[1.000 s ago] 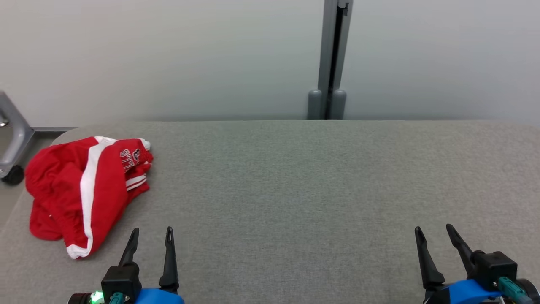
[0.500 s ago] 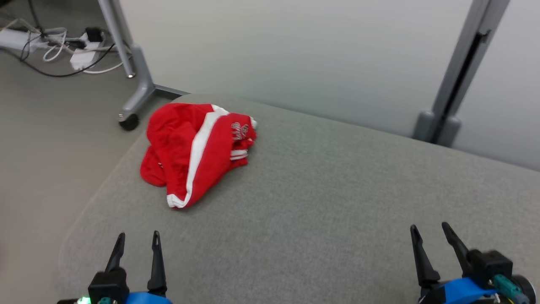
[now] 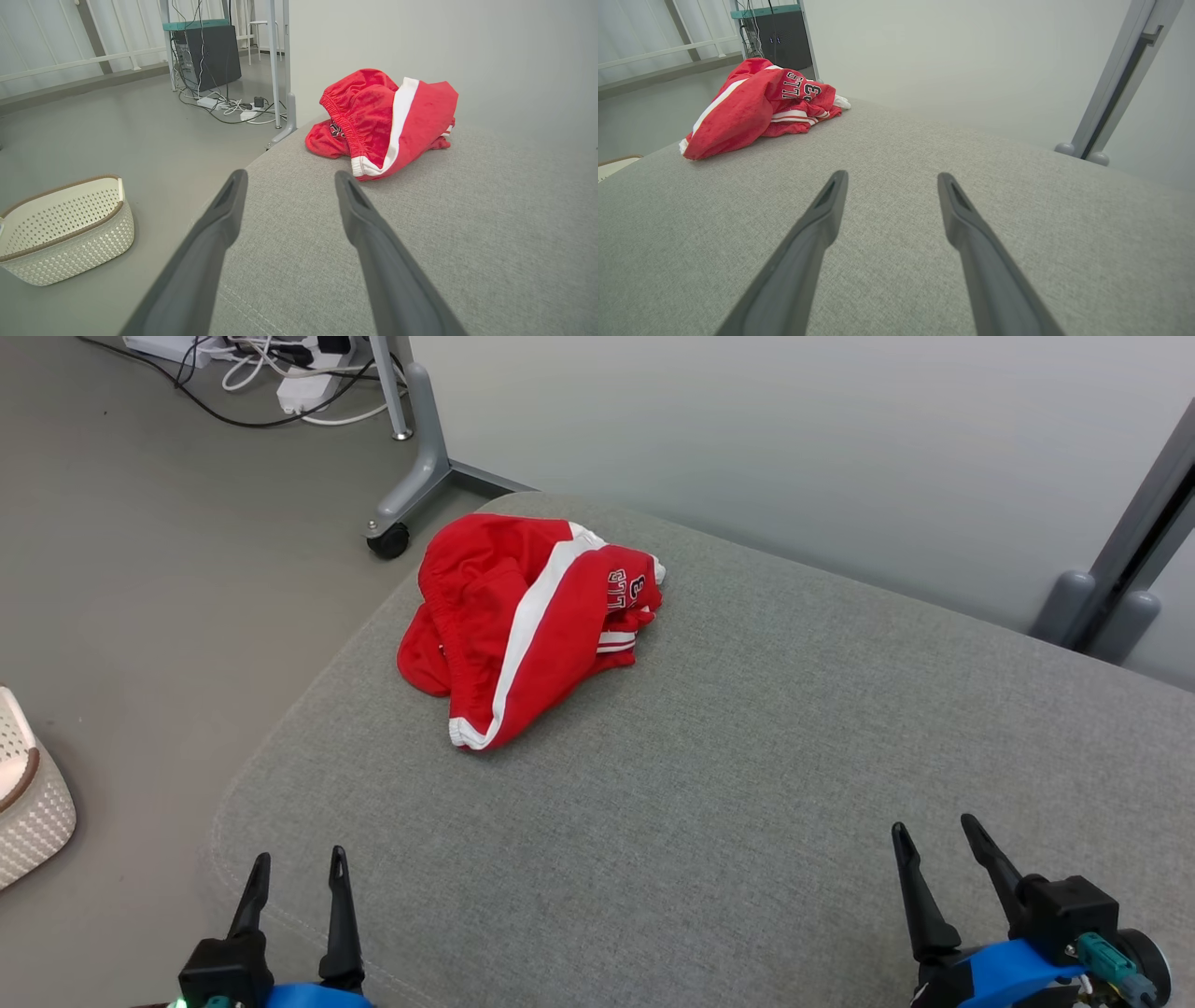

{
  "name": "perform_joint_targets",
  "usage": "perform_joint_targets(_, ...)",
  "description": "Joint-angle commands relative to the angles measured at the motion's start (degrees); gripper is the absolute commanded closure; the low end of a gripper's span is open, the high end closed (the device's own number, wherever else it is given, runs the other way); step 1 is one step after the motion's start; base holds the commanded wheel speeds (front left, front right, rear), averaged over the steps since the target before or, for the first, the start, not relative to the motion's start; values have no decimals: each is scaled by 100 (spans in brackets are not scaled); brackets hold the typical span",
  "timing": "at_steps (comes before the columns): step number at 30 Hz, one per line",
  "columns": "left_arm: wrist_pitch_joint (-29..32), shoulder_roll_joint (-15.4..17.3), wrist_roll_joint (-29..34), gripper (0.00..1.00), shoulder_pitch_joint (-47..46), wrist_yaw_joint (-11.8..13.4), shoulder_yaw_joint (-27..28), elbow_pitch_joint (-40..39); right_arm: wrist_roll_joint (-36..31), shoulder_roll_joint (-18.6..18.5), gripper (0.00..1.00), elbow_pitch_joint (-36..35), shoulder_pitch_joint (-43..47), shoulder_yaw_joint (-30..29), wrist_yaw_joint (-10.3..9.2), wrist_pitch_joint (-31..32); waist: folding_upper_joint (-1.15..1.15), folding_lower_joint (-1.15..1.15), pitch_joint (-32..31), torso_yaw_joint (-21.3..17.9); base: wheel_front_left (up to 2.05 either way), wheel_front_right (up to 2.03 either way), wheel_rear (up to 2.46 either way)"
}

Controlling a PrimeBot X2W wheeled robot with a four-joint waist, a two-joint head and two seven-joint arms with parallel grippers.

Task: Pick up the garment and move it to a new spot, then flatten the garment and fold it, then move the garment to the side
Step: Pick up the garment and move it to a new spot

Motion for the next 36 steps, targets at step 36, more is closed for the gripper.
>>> perform_joint_targets(36, 4849, 1746, -2683, 0, -3500, -239, 1815, 1681, -89, -27, 0, -821, -1049, 684, 1, 30, 0, -1, 2523, -2882, 0, 0, 0)
